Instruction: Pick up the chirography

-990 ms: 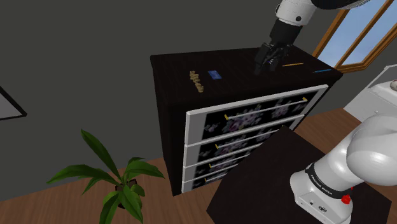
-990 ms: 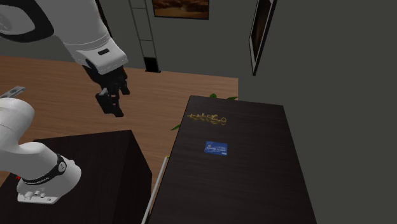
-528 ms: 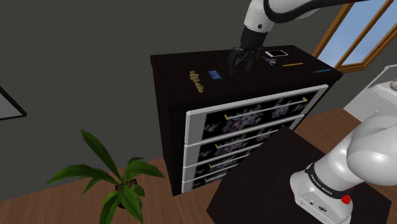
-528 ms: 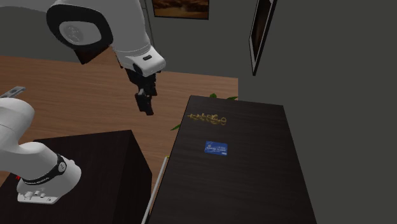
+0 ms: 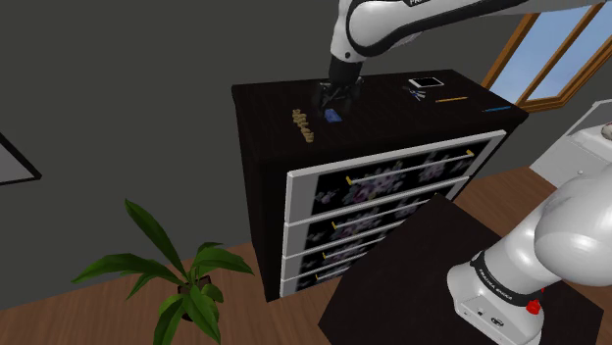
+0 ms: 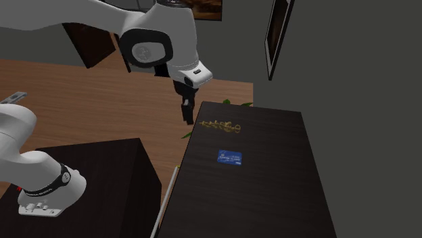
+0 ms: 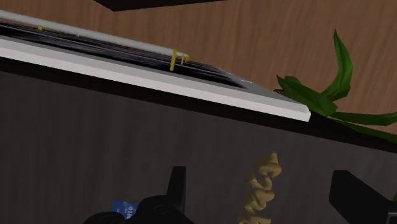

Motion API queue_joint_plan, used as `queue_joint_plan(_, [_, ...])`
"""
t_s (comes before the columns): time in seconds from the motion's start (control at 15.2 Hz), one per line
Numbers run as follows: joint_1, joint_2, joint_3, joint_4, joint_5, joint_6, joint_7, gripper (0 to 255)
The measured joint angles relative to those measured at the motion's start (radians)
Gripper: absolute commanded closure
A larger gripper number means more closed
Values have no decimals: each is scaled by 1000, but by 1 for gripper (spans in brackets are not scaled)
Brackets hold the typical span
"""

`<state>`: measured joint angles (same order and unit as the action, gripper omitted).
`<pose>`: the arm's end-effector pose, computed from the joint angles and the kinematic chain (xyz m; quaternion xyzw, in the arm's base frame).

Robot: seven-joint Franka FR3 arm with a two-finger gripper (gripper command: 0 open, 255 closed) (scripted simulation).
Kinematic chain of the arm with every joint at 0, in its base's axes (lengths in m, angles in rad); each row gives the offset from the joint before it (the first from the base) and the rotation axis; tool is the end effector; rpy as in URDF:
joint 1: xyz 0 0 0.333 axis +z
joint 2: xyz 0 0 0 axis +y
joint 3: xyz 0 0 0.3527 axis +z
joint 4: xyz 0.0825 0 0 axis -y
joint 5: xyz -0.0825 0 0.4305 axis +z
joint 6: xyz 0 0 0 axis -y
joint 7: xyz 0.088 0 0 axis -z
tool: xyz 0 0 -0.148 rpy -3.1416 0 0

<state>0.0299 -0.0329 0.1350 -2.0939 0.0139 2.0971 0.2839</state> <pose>0.5747 0.0971 0.4134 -0.9979 0.0628 -0.0166 0.0077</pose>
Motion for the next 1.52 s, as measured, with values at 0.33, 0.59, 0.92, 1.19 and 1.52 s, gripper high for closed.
queue_joint_plan(0.33, [14,196,7,170,-60,22,72,0])
queue_joint_plan(0.59, [29,316,3,288,-94,21,110,0])
queue_joint_plan(0.92, [33,353,0,273,-104,72,121,0])
queue_joint_plan(1.19, [34,367,-1,258,-108,101,124,255])
queue_joint_plan(1.52, [35,369,-1,257,-108,104,125,255])
